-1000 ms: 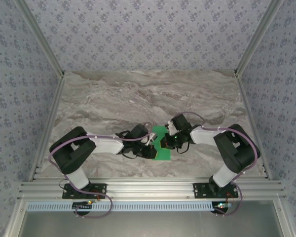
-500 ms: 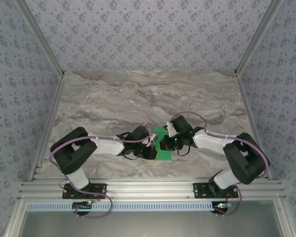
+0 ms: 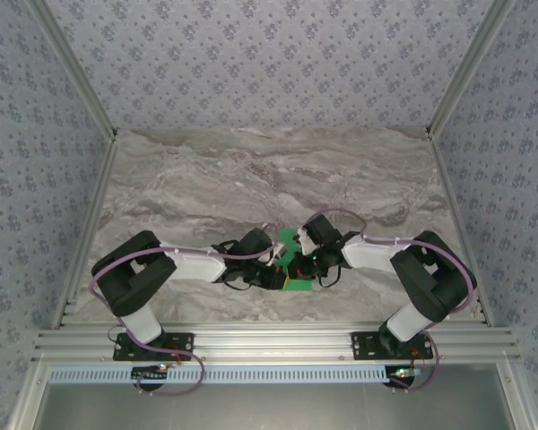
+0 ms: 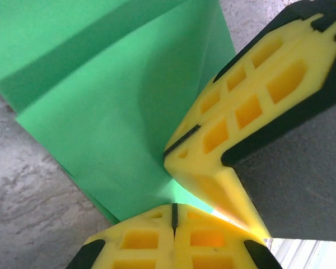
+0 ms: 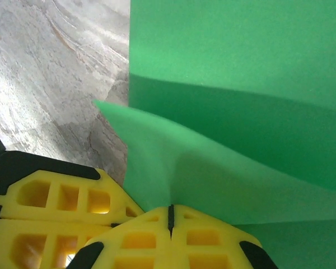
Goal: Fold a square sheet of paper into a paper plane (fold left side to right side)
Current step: Fold the triangle a second time at the center of the table.
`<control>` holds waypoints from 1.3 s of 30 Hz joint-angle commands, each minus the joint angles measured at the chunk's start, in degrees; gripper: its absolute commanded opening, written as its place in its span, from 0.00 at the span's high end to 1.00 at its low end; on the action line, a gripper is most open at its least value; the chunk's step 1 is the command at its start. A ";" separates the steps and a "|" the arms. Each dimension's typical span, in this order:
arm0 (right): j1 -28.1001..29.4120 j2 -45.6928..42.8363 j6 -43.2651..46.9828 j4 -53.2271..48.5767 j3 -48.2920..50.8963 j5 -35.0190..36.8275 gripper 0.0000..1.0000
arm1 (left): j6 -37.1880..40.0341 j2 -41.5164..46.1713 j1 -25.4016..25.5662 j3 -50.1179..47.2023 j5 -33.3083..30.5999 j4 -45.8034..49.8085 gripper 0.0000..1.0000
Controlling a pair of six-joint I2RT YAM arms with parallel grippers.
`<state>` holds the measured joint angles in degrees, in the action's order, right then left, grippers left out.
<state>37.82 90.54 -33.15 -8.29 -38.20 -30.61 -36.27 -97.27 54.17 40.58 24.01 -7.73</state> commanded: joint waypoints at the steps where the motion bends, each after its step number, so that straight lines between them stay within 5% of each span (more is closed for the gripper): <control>1: 0.41 1.53 0.71 -2.40 -1.79 2.02 0.99 | 0.01 -2.57 0.76 -1.18 -4.93 6.72 1.00; 16: -7.38 3.32 7.61 -8.39 -3.27 3.45 0.99 | -0.93 -3.77 0.40 -3.39 -5.33 5.34 1.00; 34: -23.53 7.41 17.62 -13.69 -7.83 -0.31 0.99 | -1.31 -4.15 -0.03 -4.65 -4.50 3.47 1.00; 39: -25.19 2.40 17.84 -15.00 -8.57 -1.31 0.99 | -1.36 -3.55 -0.03 -4.38 -4.50 3.51 1.00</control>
<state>13.56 96.09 -16.93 -21.12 -45.69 -35.22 -37.63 -98.30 54.39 39.16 23.18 -13.67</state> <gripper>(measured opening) 0.026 0.040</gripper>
